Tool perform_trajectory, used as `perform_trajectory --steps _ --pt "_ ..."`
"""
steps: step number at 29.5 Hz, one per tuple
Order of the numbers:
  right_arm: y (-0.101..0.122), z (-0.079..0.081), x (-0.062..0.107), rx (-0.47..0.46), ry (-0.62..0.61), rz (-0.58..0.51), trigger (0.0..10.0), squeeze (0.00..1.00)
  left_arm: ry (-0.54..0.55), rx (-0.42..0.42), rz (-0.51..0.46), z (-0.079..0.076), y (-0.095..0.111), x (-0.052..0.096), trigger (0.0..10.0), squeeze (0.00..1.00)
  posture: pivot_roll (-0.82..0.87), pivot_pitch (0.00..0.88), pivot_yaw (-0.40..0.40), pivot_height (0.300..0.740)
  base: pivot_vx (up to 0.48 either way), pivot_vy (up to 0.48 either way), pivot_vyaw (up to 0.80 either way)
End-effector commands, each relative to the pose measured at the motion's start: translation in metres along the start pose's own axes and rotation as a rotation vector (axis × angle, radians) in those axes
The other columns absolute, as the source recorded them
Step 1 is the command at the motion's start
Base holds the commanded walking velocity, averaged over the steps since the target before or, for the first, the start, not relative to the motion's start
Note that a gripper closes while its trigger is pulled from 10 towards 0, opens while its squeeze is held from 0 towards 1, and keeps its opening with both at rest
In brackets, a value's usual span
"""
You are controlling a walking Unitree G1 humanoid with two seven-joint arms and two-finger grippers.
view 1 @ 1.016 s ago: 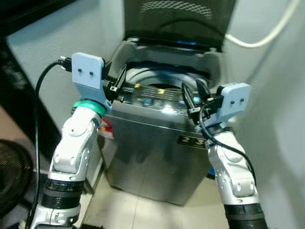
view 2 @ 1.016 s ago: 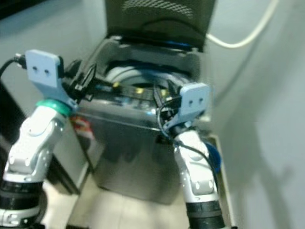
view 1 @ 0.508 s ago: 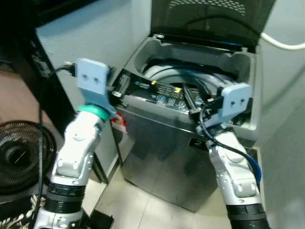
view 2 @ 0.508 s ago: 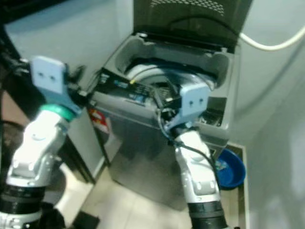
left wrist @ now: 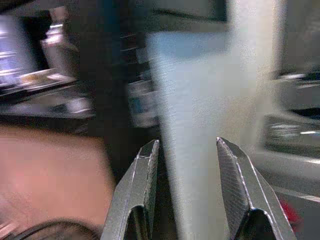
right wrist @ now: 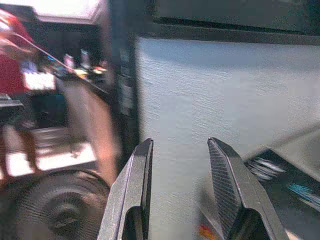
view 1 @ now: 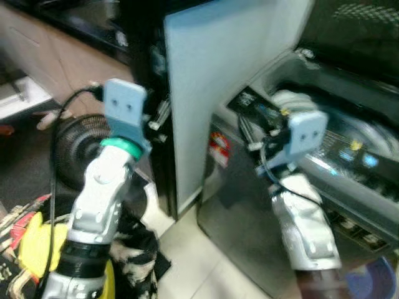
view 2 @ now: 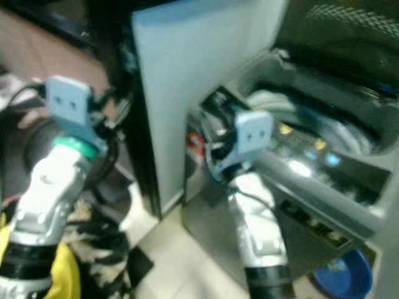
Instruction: Clothes washing
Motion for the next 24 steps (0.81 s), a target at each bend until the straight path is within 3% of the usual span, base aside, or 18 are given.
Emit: perform_trajectory --steps 1,8,14,15,17,18,20,21,23,24 --pt "-0.004 -0.003 0.003 -0.007 -0.01 0.013 10.0 0.0 -0.011 0.007 0.009 -0.005 -0.004 0.001 10.0 0.0 -0.01 0.064 0.035 0.74 0.0 0.0 0.8" --pt "-0.006 -0.004 0.004 -0.011 -0.012 0.017 10.0 0.0 -0.013 0.003 0.019 -0.006 -0.006 0.002 10.0 0.0 -0.01 0.07 0.034 0.74 0.0 0.0 0.8" --pt "-0.012 -0.009 0.008 -0.024 -0.035 0.036 10.0 0.0 -0.033 -0.009 0.084 -0.01 -0.024 0.007 10.0 0.0 -0.01 0.07 0.034 0.74 0.0 0.0 0.8" --pt "-0.029 -0.021 0.016 -0.02 -0.076 0.09 10.0 0.0 -0.032 0.035 0.17 -0.013 -0.046 0.013 10.0 0.0 -0.01 0.07 0.034 0.74 0.0 0.0 0.8" --pt "-0.029 -0.021 0.016 -0.02 -0.076 0.09 10.0 0.0 -0.032 0.035 0.17 -0.013 -0.046 0.013 10.0 0.0 -0.01 0.07 0.034 0.74 0.0 0.0 0.8" --pt "-0.049 -0.034 0.029 -0.012 -0.12 0.155 10.0 0.0 -0.032 0.069 0.257 -0.016 -0.069 0.023 10.0 0.0 -0.01 0.072 0.03 0.74 0.0 0.0 0.8" --pt "-0.049 -0.034 0.029 -0.012 -0.12 0.155 10.0 0.0 -0.032 0.069 0.257 -0.016 -0.069 0.023 10.0 0.0 -0.01 0.072 0.03 0.74 0.0 0.0 0.8" --pt "-0.077 -0.046 0.049 -0.005 -0.159 0.252 10.0 0.0 -0.028 0.102 0.361 -0.021 -0.099 0.04 10.0 0.0 -0.02 0.072 0.017 0.74 0.0 0.0 0.8" --pt "-0.077 -0.046 0.049 -0.005 -0.159 0.252 10.0 0.0 -0.028 0.102 0.361 -0.021 -0.099 0.04 10.0 0.0 -0.02 0.072 0.017 0.74 0.0 0.0 0.8" --pt "-0.101 -0.056 0.07 0.003 -0.19 0.344 10.0 0.0 -0.026 0.116 0.44 -0.025 -0.122 0.056 10.0 0.0 -0.02 0.071 0.009 0.74 0.0 0.0 0.8"
Point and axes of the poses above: a point about 5 cm out from each wrist's last joint towards the gripper, its own x axis pointing back from the gripper into the wrist, its own y axis along the axis of the wrist's last joint, z = x × y, the point moved 6 cm from there along -x, pointing out of the wrist towards the gripper, and after that the axes turned 12 degrees about -x, right-handed, at the moved point
